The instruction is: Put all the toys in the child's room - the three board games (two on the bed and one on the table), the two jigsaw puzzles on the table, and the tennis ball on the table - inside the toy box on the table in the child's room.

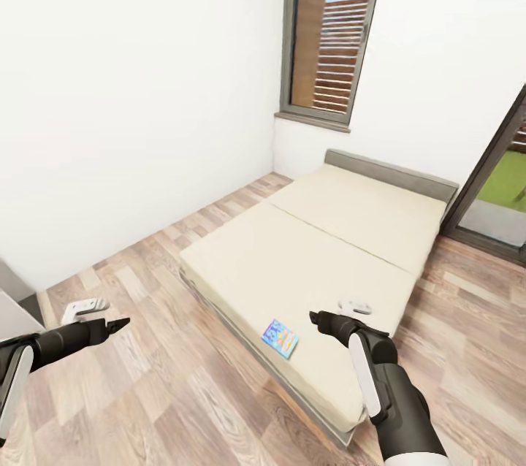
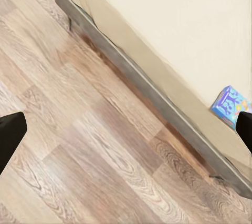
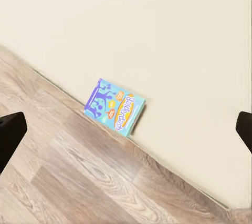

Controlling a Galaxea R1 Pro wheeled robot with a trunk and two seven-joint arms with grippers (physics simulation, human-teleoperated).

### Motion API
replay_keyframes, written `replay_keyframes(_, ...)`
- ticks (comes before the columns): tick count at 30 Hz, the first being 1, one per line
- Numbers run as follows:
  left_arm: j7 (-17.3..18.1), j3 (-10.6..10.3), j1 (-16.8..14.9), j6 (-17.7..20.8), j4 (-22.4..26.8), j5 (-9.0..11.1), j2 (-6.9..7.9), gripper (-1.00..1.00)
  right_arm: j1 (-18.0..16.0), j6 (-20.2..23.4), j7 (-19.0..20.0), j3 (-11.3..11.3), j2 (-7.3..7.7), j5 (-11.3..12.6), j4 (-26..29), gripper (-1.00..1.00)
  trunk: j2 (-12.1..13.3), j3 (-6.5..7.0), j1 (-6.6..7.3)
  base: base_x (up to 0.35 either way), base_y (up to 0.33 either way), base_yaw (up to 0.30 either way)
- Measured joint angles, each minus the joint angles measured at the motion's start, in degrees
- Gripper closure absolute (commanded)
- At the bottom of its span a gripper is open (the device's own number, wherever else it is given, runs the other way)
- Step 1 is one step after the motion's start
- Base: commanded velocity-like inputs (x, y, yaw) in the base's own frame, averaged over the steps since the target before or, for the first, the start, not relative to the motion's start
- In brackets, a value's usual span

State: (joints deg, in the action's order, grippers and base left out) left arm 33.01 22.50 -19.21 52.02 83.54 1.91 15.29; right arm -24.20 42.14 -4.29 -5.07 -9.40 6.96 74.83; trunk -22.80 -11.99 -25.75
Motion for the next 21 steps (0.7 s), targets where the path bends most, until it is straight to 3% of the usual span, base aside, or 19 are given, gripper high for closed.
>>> replay_keyframes(21, 0.0, 0.0, 0.0, 0.0, 0.0, 0.0, 0.00, -1.00, 0.0, -0.1, 0.0, -0.1, -0.05, 0.0, -0.2, -1.00, 0.0, 0.98, 0.00, 0.000, 0.043, -0.271)
